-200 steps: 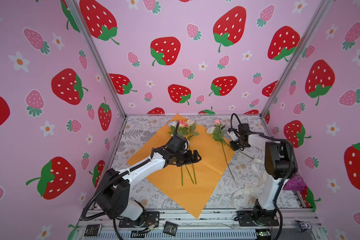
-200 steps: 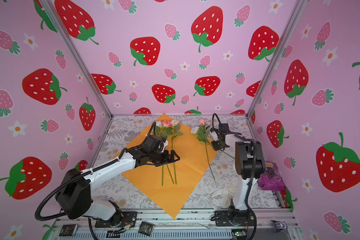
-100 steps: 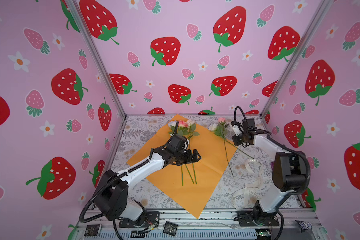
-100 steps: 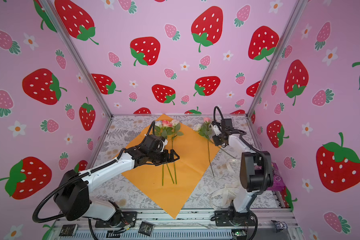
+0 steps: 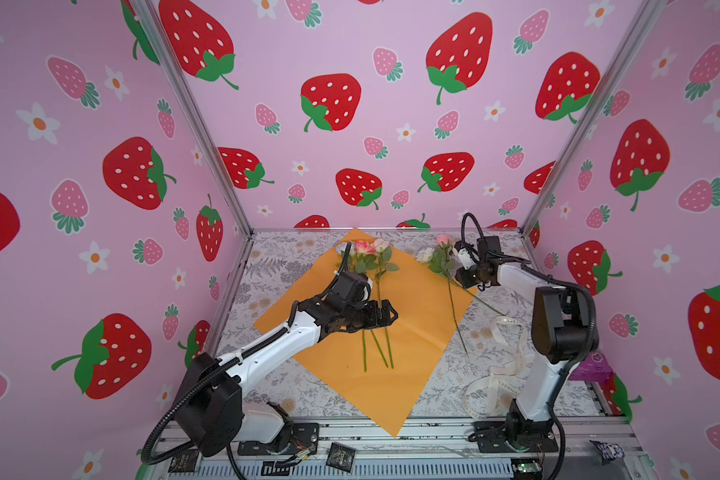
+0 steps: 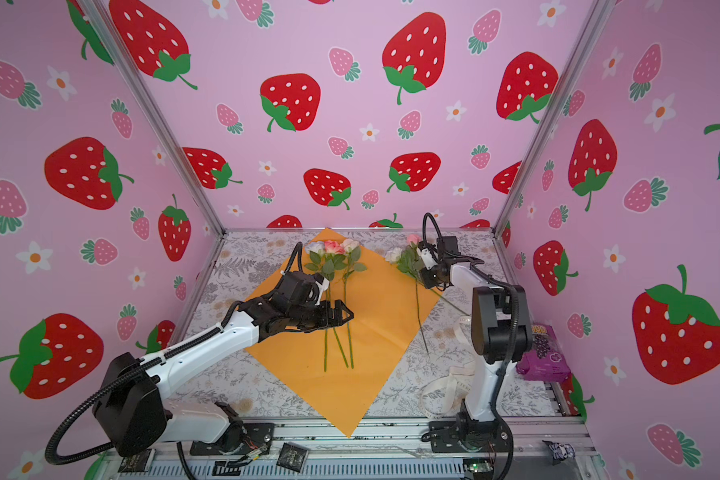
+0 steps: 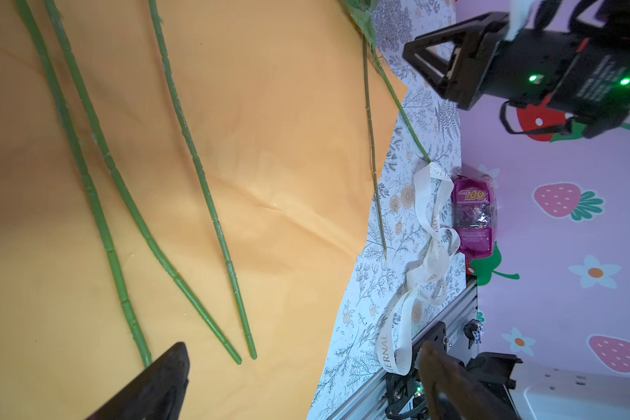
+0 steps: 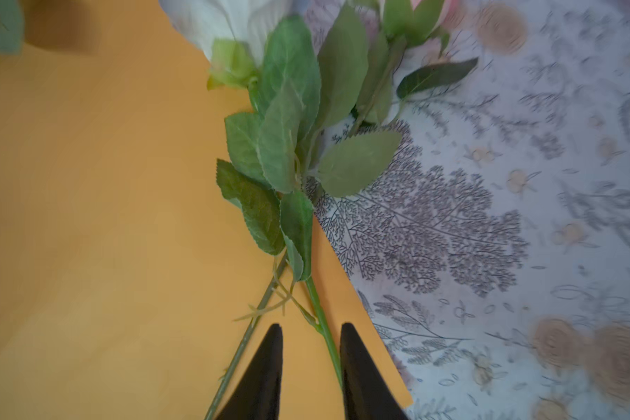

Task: Tie the bouquet of fake flowers

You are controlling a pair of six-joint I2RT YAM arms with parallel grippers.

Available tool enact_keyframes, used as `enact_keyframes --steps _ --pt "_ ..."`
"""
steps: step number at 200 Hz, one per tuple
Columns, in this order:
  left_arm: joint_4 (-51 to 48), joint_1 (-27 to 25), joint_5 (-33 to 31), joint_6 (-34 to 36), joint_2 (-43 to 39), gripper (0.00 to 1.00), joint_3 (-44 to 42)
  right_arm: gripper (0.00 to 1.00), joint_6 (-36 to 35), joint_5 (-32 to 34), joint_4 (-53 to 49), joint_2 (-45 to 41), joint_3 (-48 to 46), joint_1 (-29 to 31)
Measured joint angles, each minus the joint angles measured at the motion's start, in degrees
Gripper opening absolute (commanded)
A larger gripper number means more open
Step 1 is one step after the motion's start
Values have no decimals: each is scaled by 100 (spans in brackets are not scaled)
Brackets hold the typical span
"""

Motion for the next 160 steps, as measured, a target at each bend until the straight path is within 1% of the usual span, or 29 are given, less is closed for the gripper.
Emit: enact_keyframes --steps 33,67,105,124,138,160 --pt "-9 42 2 17 7 99 0 37 -144 -122 -304 511 407 -11" --pt "-7 90 4 17 79 99 0 34 -328 -129 -435 787 780 -11" --pt "-4 107 11 17 210 99 0 24 -509 -109 -673 1106 1161 -9" --pt "-7 118 15 17 269 99 0 15 -527 -52 -704 1161 1250 0" --pt "-7 118 20 15 269 99 0 10 -573 42 -702 1161 1259 26" --pt "-7 118 20 17 269 99 0 5 -623 256 -697 1143 1281 57"
